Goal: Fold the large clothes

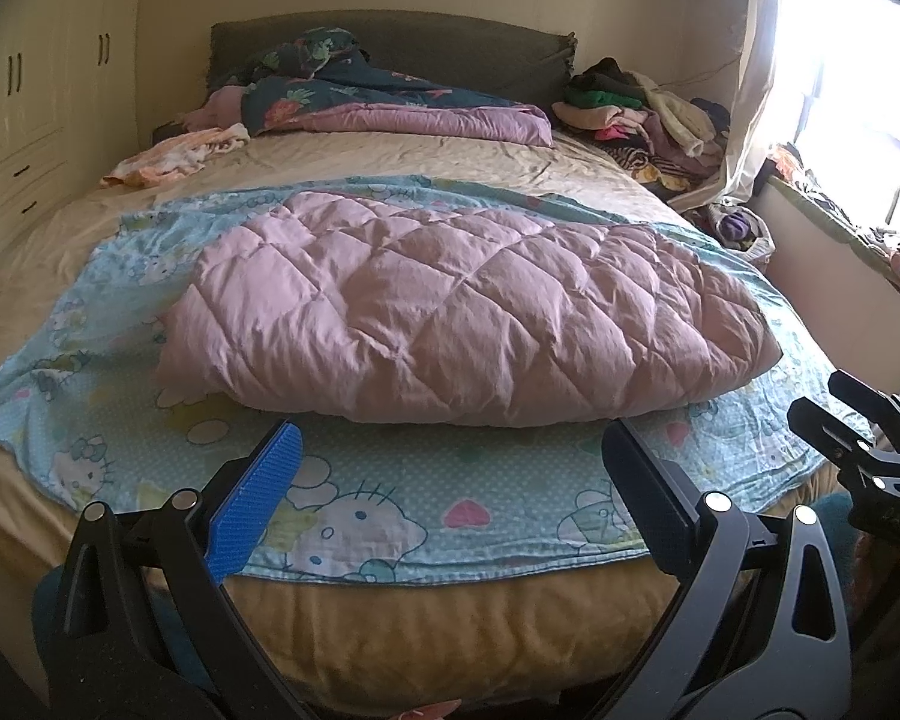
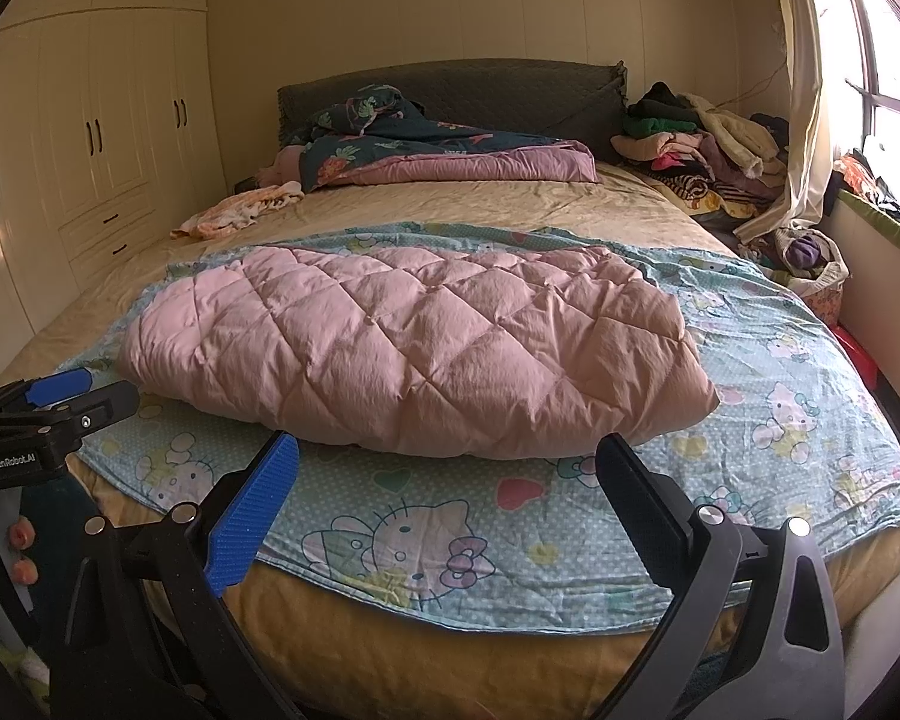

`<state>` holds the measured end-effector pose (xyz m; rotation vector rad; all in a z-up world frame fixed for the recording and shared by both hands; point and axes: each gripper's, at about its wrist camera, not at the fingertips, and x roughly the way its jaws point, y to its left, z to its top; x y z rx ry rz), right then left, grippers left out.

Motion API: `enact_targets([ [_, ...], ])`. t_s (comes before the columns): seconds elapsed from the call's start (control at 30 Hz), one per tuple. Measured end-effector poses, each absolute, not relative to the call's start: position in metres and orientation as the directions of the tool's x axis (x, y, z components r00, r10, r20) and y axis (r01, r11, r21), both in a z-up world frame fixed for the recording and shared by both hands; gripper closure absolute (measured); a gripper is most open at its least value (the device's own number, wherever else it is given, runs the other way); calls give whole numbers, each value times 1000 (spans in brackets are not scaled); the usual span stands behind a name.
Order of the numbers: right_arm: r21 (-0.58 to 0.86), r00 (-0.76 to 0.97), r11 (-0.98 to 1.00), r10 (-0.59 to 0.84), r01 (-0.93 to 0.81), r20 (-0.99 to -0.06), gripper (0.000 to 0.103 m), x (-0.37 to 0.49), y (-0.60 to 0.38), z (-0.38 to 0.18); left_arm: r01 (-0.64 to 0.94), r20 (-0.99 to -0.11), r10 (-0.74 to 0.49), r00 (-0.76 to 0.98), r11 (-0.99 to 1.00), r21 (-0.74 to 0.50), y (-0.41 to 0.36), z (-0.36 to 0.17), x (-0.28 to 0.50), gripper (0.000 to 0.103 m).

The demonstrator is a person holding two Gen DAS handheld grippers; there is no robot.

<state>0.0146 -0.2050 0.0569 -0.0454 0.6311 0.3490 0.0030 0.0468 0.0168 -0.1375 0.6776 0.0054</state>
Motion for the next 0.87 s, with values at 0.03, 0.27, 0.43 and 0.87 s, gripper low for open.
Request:
enact_targets([
  [0.03,64,752,941,305,-332,-584,4,14,-205,57,-50,-627,-40,778,991,-125,48,16,4,9],
  [0.27,52,784,957,263,-284,-562,4,11,-224,63,-53,-657,-93,748,979,-199,64,8,8,9],
  [0.43,53,827,989,147,-141,-542,4,13,-284,69,-144,-688,-40,725,967,-208,102,-2,14,9],
  [0.87,-54,363,591,-561,805,-744,4,-2,-706,-45,-715,-737,426,526,690,-111,365,-17,78,9],
])
